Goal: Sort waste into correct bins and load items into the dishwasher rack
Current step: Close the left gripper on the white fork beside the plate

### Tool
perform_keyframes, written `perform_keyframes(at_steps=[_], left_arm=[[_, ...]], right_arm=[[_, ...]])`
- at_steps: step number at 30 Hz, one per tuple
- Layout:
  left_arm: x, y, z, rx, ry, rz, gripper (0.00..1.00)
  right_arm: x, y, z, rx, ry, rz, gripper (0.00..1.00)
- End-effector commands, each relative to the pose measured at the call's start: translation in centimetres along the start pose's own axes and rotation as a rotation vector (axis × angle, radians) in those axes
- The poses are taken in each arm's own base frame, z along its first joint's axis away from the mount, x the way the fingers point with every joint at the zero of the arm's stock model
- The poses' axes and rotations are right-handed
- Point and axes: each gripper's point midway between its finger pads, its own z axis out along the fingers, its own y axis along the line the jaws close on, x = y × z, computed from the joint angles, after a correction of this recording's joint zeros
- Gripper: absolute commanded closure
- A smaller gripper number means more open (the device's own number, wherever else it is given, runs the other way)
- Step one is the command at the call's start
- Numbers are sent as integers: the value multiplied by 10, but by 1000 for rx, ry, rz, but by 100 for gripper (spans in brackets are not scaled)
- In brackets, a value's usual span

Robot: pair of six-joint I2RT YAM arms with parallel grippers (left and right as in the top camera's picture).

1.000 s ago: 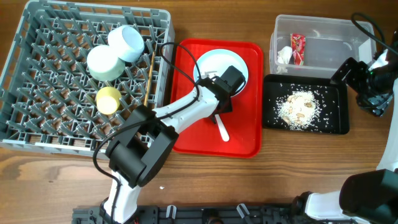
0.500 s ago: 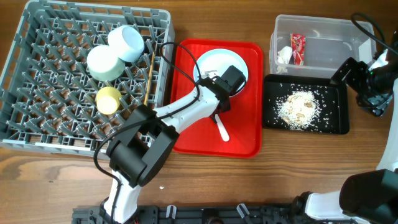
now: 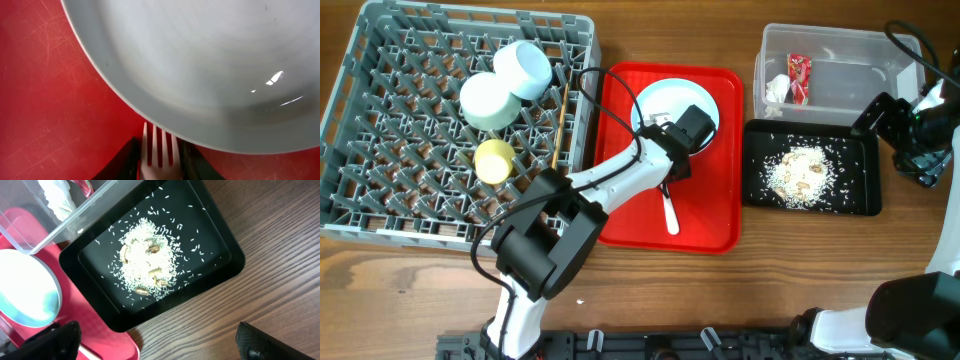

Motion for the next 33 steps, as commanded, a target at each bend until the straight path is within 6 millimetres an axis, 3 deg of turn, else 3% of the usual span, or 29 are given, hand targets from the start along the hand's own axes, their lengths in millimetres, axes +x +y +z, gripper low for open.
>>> perform_keyframes(at_steps=[1, 5, 10, 18, 24, 26, 33], left_arm=[[13, 3, 13, -21, 49, 7, 59], [22, 6, 12, -26, 90, 12, 55], [30, 2, 12, 0, 134, 12, 60], [38, 6, 10, -11, 171, 20, 59], [38, 6, 10, -12, 171, 20, 65], [38, 6, 10, -11, 171, 20, 72], [38, 6, 10, -12, 171, 20, 73]], right_arm=[[-2, 4, -12, -22, -37, -21, 0], [-2, 4, -12, -22, -37, -21, 0], [-2, 4, -12, -22, -37, -20, 0], [-2, 4, -12, -22, -37, -21, 0], [-2, 4, -12, -22, -37, -21, 0], [-2, 4, -12, -22, -37, -20, 0], [-2, 4, -12, -22, -37, -21, 0]])
